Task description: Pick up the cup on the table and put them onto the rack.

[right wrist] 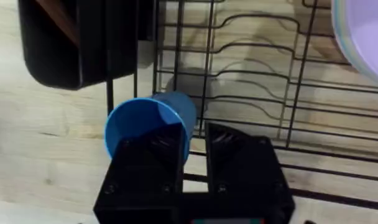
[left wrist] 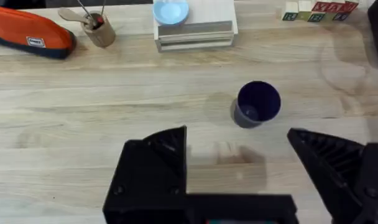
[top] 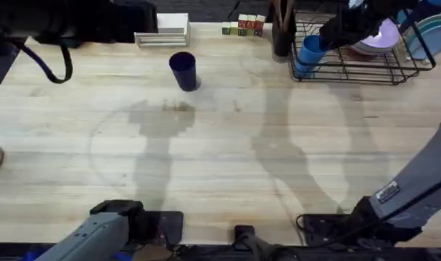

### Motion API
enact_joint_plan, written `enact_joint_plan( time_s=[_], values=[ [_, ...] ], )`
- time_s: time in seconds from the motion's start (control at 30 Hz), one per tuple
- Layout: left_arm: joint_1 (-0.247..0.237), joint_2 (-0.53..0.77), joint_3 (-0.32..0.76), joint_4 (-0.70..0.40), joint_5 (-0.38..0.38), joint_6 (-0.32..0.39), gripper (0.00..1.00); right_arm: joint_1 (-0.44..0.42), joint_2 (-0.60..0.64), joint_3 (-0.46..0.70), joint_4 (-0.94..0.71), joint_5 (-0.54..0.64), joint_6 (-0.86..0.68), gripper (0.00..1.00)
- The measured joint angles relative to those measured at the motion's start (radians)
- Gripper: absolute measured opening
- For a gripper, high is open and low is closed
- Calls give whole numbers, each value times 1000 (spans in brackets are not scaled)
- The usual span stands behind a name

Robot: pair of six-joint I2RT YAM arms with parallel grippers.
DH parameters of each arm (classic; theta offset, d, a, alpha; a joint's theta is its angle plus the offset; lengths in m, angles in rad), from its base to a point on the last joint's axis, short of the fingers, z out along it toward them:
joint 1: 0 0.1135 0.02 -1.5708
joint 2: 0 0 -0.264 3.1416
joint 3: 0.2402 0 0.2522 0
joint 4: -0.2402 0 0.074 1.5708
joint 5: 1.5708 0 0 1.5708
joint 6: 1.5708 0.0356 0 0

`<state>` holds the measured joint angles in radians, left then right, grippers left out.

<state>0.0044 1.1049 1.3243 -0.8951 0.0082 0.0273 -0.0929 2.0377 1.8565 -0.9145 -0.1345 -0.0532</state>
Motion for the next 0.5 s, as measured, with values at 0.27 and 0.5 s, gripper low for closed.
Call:
enact_joint_plan(
  time_s=[0.27,0.5],
  values=[
    [0,0,0,0,0,0,993,0,0,71,-67,0,0,219],
    [0,0,0,-6,0,0,993,0,0,144,-165,0,0,214]
  ],
)
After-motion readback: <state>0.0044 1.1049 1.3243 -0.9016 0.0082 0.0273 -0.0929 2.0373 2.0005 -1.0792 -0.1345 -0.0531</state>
